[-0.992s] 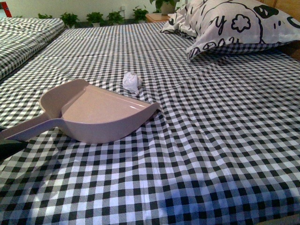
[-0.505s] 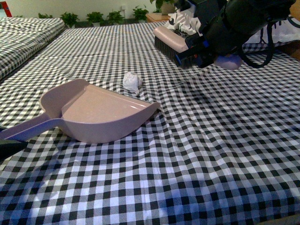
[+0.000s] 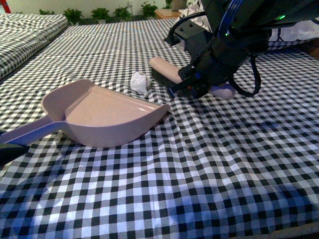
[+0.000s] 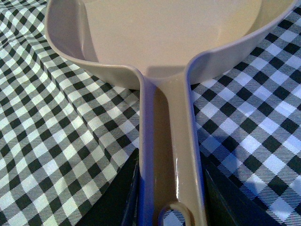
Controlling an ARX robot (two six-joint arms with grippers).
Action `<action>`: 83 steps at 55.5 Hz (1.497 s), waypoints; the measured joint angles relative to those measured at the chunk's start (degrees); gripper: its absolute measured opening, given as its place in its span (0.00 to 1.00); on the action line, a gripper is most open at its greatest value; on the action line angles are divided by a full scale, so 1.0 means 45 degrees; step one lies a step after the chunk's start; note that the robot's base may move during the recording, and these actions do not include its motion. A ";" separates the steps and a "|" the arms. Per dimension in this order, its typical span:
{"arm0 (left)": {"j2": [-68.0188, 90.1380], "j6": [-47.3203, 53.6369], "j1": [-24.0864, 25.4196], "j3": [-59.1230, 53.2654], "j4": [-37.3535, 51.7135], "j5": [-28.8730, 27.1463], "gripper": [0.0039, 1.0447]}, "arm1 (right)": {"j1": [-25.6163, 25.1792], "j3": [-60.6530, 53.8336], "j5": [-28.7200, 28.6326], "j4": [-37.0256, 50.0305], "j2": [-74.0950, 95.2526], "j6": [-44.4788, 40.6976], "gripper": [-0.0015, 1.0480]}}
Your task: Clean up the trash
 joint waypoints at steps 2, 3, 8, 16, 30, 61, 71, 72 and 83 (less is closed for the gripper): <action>0.0000 0.0000 0.0000 0.0000 0.0000 0.0000 0.27 | 0.0063 0.0058 -0.0136 -0.0165 0.0024 -0.0058 0.20; 0.0000 0.0000 0.0000 0.0000 0.0000 0.0000 0.27 | 0.0102 0.0097 -0.0277 -0.0321 0.0029 -0.0121 0.20; 0.0000 0.0005 0.0000 0.0000 0.0000 0.0000 0.27 | 0.0243 0.0131 -0.1156 -0.0845 -0.0039 -0.0330 0.20; 0.0000 0.0044 0.0000 0.0000 0.0000 0.0000 0.27 | 0.0228 -0.0219 -0.3759 -0.1972 -0.0685 -0.0962 0.20; 0.0000 0.0044 0.0000 0.0000 0.0000 0.0005 0.27 | -0.0772 -0.0937 -0.7815 -0.4643 -0.2924 -0.2565 0.20; 0.0000 -0.0262 0.0000 -0.0160 0.0588 -0.0121 0.27 | -0.3162 -0.4036 -0.5513 -0.0287 -0.4945 -0.1501 0.20; -0.0034 -0.2074 0.0219 -0.0262 0.2176 -0.1287 0.27 | -0.4255 -0.5081 -0.5576 0.1025 -0.6664 0.0957 0.20; -0.0078 -0.2458 0.0296 -0.0262 0.2327 -0.1452 0.27 | -0.4449 -0.5202 -0.5644 0.1035 -0.6965 0.1302 0.20; -0.1122 -0.5192 0.0884 -0.0083 0.2744 -0.3512 0.27 | -0.6722 -0.6324 -0.7825 0.0913 -1.0001 0.4284 0.20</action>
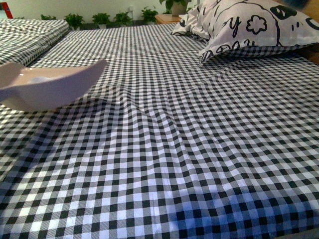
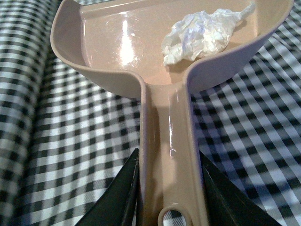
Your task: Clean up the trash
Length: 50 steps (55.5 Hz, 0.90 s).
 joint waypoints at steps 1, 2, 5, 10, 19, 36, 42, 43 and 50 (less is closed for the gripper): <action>-0.0073 -0.0155 0.0010 0.0024 0.0000 -0.0117 0.27 | -0.0112 -0.0044 -0.0121 -0.0015 -0.0131 0.0107 0.20; -0.0248 -0.0384 0.0029 0.0073 -0.0005 -0.0345 0.27 | -0.0355 -0.0117 -0.0374 -0.0078 -0.0413 0.0296 0.20; -0.0986 -0.1107 0.0087 0.0165 -0.0078 -0.0996 0.27 | -0.1156 -0.0408 -0.1214 -0.0219 -0.1360 0.0967 0.20; -0.2365 -0.2084 0.0034 0.0180 -0.0534 -0.1370 0.27 | -0.2118 -0.0646 -0.2327 -0.0806 -0.2671 0.1549 0.20; -0.4784 -0.2589 -0.0719 -0.0063 -0.1379 -0.2259 0.27 | -0.3201 -0.0670 -0.3997 -0.1545 -0.4269 0.2098 0.20; -0.8723 -0.2895 -0.2594 -0.1175 -0.3143 -0.3687 0.27 | -0.4240 -0.1239 -0.4537 -0.1316 -0.6411 0.3546 0.20; -0.9675 -0.2875 -0.3070 -0.1549 -0.3478 -0.4308 0.27 | -0.4163 -0.1647 -0.3764 -0.1073 -0.7155 0.4143 0.20; -0.9753 -0.2875 -0.3113 -0.1593 -0.3502 -0.4362 0.27 | -0.4129 -0.1676 -0.3614 -0.1073 -0.7227 0.4201 0.20; -1.0584 -0.2939 -0.3662 -0.2098 -0.3949 -0.4935 0.27 | -0.3555 -0.2011 -0.1515 -0.1253 -0.8102 0.4731 0.20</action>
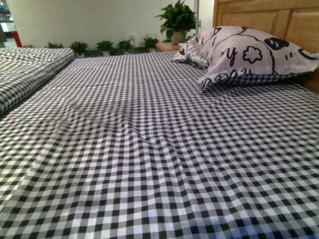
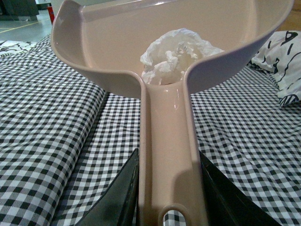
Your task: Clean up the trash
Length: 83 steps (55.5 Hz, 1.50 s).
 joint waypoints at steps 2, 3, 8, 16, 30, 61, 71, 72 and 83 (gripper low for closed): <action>-0.0175 -0.0024 -0.0136 -0.0141 -0.0097 -0.0112 0.27 | 0.0204 -0.0092 0.0495 -0.0097 -0.0238 0.0010 0.20; -0.0287 -0.0024 -0.0223 -0.0238 -0.0160 -0.0180 0.27 | 0.0340 -0.0146 0.0801 -0.0194 -0.0389 0.0015 0.20; -0.0947 -0.0097 -0.0680 -0.0631 -0.0544 -0.0758 0.27 | 0.0680 -0.0355 0.1676 -0.0690 -0.1132 0.0005 0.20; -0.1914 -0.0151 -0.1666 -0.0976 -0.0874 -0.2191 0.27 | 0.0447 -0.0568 0.1462 -0.1112 -0.1821 -0.0034 0.20; -0.2822 -0.0573 -0.3915 -0.1719 -0.1122 -0.4405 0.27 | 0.0092 -0.0588 0.1195 -0.1044 -0.2147 -0.0272 0.20; -0.2861 -0.0704 -0.4104 -0.1836 -0.1122 -0.4435 0.27 | 0.0068 -0.0593 0.1243 -0.1209 -0.2089 -0.0520 0.20; -0.2861 -0.0704 -0.4104 -0.1836 -0.1122 -0.4430 0.27 | 0.0068 -0.0593 0.1248 -0.1209 -0.2089 -0.0520 0.20; -0.2861 -0.0704 -0.4104 -0.1836 -0.1122 -0.4435 0.27 | 0.0068 -0.0593 0.1248 -0.1209 -0.2089 -0.0520 0.20; -0.2866 -0.0704 -0.4104 -0.1836 -0.1122 -0.4430 0.27 | 0.0068 -0.0593 0.1248 -0.1209 -0.2089 -0.0520 0.20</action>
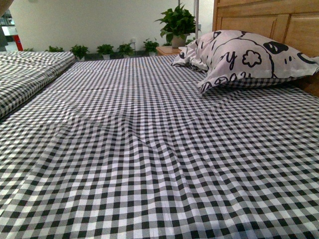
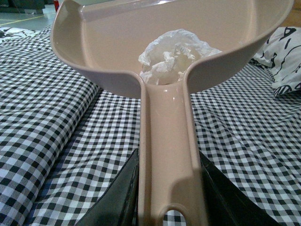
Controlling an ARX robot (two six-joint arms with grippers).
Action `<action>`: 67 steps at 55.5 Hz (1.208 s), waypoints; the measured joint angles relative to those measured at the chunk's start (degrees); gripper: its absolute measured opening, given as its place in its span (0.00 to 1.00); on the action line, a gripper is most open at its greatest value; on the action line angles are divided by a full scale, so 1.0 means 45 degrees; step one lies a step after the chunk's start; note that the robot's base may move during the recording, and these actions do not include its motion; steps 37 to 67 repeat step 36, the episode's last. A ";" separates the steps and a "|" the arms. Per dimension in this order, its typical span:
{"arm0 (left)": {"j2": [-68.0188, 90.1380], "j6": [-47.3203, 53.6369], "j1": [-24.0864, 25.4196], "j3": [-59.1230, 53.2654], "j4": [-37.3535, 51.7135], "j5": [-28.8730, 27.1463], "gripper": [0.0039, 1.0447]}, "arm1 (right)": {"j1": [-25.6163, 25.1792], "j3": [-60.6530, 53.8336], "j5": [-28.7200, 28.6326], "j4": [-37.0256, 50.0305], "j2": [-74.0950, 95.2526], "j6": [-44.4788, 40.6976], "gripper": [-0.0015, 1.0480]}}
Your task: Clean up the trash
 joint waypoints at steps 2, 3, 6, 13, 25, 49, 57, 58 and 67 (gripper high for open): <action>0.0000 0.0000 0.0000 0.0000 0.0000 -0.0005 0.27 | 0.0000 0.0000 0.0000 0.0000 0.0000 -0.0005 0.20; 0.0005 0.0000 0.0000 0.0000 0.0000 -0.0005 0.27 | 0.0000 0.0000 0.0000 0.0000 0.0000 0.0000 0.20; 0.0005 0.0000 0.0000 0.0000 0.0000 -0.0005 0.27 | 0.0000 0.0000 0.0000 0.0000 0.0005 -0.0005 0.20; 0.0005 0.0000 0.0000 0.0000 0.0000 0.0000 0.27 | 0.0000 0.0000 0.0000 0.0000 0.0000 -0.0005 0.20; 0.0005 0.0000 0.0000 0.0000 0.0000 -0.0005 0.27 | 0.0000 0.0000 0.0000 0.0000 0.0000 -0.0005 0.20; 0.0000 0.0000 0.0000 0.0000 0.0000 -0.0005 0.27 | 0.0000 0.0000 0.0000 0.0000 0.0000 -0.0005 0.20; 0.0000 0.0000 0.0000 0.0000 0.0000 -0.0005 0.27 | 0.0000 0.0000 0.0000 0.0000 0.0000 -0.0005 0.20; 0.0000 0.0000 0.0000 0.0000 0.0000 -0.0005 0.27 | 0.0000 0.0000 0.0000 0.0000 0.0000 -0.0005 0.20; 0.0000 0.0000 0.0000 0.0000 0.0000 -0.0005 0.27 | 0.0000 0.0000 0.0000 0.0000 0.0000 -0.0005 0.20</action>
